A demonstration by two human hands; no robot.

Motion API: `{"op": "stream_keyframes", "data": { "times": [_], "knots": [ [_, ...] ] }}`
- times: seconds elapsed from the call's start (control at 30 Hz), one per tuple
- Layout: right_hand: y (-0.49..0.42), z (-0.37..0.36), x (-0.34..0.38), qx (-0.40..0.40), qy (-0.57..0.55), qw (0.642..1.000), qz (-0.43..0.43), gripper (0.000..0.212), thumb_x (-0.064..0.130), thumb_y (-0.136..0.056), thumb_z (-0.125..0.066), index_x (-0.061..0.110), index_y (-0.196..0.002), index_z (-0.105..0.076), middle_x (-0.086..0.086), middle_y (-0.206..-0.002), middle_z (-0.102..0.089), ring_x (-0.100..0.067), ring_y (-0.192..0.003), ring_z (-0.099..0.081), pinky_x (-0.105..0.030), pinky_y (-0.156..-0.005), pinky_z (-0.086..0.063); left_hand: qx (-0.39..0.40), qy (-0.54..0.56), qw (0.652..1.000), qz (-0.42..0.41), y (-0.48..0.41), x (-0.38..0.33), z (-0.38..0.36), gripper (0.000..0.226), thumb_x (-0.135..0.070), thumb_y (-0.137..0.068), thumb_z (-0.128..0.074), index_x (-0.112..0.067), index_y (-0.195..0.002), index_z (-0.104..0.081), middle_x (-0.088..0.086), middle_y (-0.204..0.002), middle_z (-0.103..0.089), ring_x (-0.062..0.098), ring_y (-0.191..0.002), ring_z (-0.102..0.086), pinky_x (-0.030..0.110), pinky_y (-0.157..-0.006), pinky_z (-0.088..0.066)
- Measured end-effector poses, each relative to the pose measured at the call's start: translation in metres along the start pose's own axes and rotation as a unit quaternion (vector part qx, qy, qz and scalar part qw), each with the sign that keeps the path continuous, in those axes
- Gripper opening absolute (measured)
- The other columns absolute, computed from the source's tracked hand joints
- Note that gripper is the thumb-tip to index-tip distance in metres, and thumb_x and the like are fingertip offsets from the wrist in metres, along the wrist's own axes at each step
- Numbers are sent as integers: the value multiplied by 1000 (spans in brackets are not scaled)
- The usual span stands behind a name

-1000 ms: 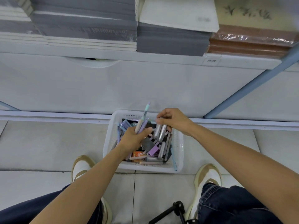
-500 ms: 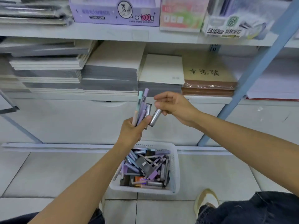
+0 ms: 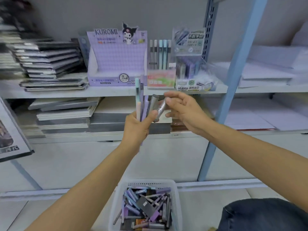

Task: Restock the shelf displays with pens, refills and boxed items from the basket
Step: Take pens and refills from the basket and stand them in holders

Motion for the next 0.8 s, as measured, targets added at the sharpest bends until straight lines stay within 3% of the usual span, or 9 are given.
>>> {"op": "stream_keyframes", "data": {
  "times": [0.17, 0.3, 0.4, 0.57, 0.67, 0.8],
  "knots": [
    [-14, 31, 69, -32, 49, 994, 91, 13, 7, -91, -62, 9, -103, -67, -8, -96, -73, -15, -86, -69, -22, -69, -56, 39, 11, 998, -42, -18, -48, -32, 30, -35, -87, -69, -6, -90, -65, -10, -41, -48, 8, -34, -28, 16, -35, -27],
    [-27, 76, 113, -86, 22, 986, 140, 10, 8, -91, -63, 6, -101, -64, -7, -91, -73, -17, -82, -69, -24, -72, -56, 54, 17, 996, -72, -34, -77, -53, 38, -37, -89, -67, -1, -100, -69, -9, -53, -65, 8, -33, -28, 15, -34, -26],
    [-33, 102, 122, -102, -18, 986, 133, 10, 7, -87, -66, 3, -95, -61, -11, -91, -72, -21, -81, -71, -24, -77, -56, 56, 5, 996, -69, -47, -87, -69, 39, -36, -91, -65, 1, -102, -70, -14, -44, -58, 4, -30, -31, 14, -32, -28],
    [-34, 103, 107, -49, -15, 994, 100, 21, 9, -73, -73, 3, -87, -60, -10, -93, -73, -26, -86, -71, -25, -78, -57, 17, 45, 997, -65, -66, -95, -88, 38, -37, -89, -66, -1, -99, -73, -8, -44, -52, 3, -31, -35, 13, -34, -30],
    [-37, 99, 105, -18, 65, 994, 82, 20, 4, -78, -73, 7, -94, -62, -6, -93, -73, -27, -85, -72, -25, -75, -57, 14, 54, 996, -73, -77, -99, -95, 45, -39, -86, -68, 4, -103, -70, 4, -50, -43, 6, -31, -34, 16, -33, -29],
    [-44, 91, 113, 18, 193, 977, 84, 32, 12, -85, -70, 17, -115, -61, 5, -90, -69, -13, -86, -69, -21, -74, -53, 33, 41, 991, -121, -86, -115, -111, 39, -33, -84, -73, 5, -93, -68, 0, -44, -46, 5, -30, -37, 13, -33, -31]
  ]
}}
Point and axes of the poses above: each hand's wrist, its own y-axis away from the middle knuckle, its own z-axis out of the back of the hand, x = y × z, the point moved 10 cm from there along -y, towards the middle knuckle
